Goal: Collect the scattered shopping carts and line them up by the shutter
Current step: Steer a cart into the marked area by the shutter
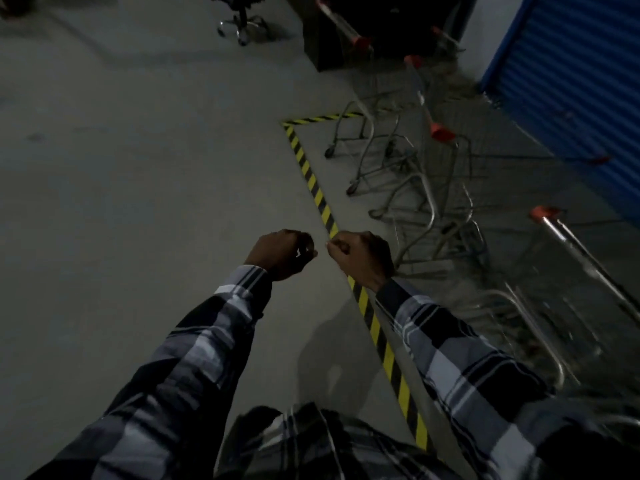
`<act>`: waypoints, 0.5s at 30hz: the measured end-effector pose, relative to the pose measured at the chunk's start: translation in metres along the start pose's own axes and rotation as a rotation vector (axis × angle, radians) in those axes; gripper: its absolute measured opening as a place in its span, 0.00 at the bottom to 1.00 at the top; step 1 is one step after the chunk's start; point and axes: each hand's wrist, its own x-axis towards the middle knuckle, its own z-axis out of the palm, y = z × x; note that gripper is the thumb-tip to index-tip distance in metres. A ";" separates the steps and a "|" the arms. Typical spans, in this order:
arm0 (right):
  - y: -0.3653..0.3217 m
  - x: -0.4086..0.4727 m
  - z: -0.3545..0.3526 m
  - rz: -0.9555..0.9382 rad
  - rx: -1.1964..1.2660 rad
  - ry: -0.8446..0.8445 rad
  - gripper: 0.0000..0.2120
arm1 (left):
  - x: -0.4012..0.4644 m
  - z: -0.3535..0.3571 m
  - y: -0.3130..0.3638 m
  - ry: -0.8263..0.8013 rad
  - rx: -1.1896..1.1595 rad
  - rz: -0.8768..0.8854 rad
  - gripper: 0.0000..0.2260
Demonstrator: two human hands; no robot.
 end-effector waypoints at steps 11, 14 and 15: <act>0.009 0.273 0.106 0.112 -0.168 0.027 0.15 | 0.232 -0.064 -0.202 -0.033 -0.075 0.029 0.12; 0.008 0.360 0.130 0.167 -0.166 0.055 0.19 | 0.305 -0.093 -0.268 -0.062 -0.084 0.060 0.13; 0.006 0.388 0.134 0.189 -0.161 0.051 0.19 | 0.329 -0.104 -0.288 -0.071 -0.078 0.069 0.13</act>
